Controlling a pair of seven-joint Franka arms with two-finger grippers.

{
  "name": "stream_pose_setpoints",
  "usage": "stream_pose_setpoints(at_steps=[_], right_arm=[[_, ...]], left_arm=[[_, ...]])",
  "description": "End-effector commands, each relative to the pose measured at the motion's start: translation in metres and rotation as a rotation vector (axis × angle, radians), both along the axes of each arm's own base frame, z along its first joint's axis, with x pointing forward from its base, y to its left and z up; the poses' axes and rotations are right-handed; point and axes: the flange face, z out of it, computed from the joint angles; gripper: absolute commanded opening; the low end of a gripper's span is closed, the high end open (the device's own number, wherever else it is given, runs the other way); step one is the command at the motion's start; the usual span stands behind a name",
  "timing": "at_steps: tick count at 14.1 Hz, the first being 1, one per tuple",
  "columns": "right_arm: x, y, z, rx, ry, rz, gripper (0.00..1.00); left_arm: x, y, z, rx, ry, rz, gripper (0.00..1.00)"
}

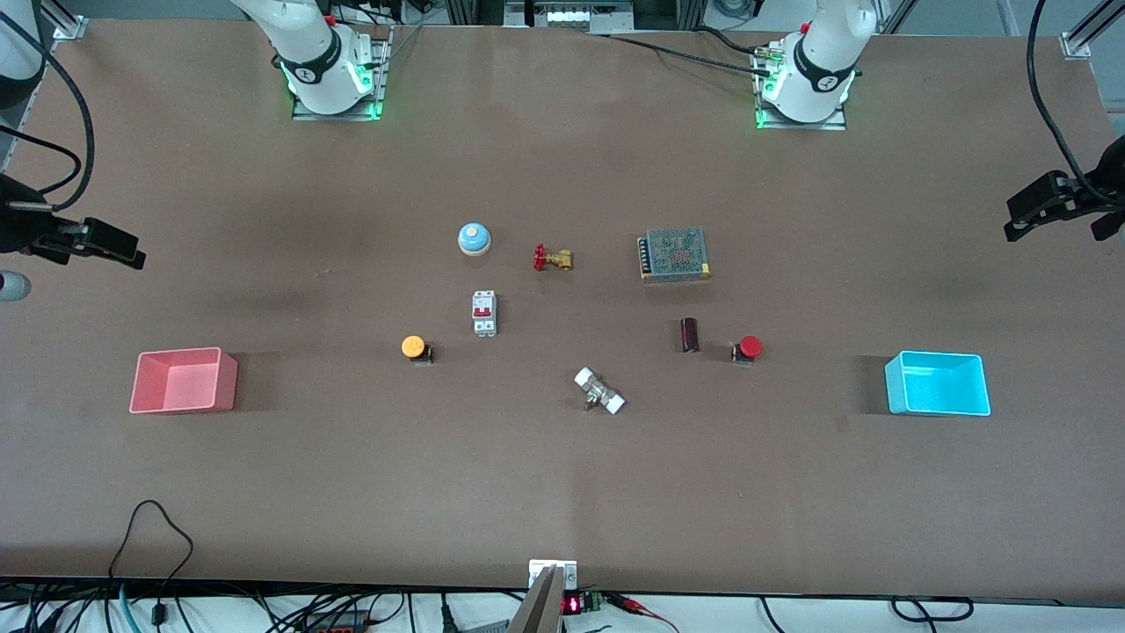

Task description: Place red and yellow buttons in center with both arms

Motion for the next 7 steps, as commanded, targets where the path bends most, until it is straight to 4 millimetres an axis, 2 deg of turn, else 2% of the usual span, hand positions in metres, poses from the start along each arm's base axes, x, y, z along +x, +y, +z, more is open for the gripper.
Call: stream_pose_setpoints(at_steps=[1,2,7], right_arm=[[-0.0272,-0.0004,0.0097,0.003,0.006,0.032,1.0],[-0.0299,-0.0005,0.0122,0.004,0.006,0.043,1.0],[-0.0337,0.0015,0.0142,0.0,0.02,0.047,1.0]], left_arm=[[-0.0093,-0.0075,0.0121,-0.016,-0.012,-0.01,1.0],[-0.014,-0.0067,0.0178,-0.016,-0.023,-0.01,1.0],[-0.0155,-0.0098,0.0198,-0.045,-0.038,-0.01,1.0]])
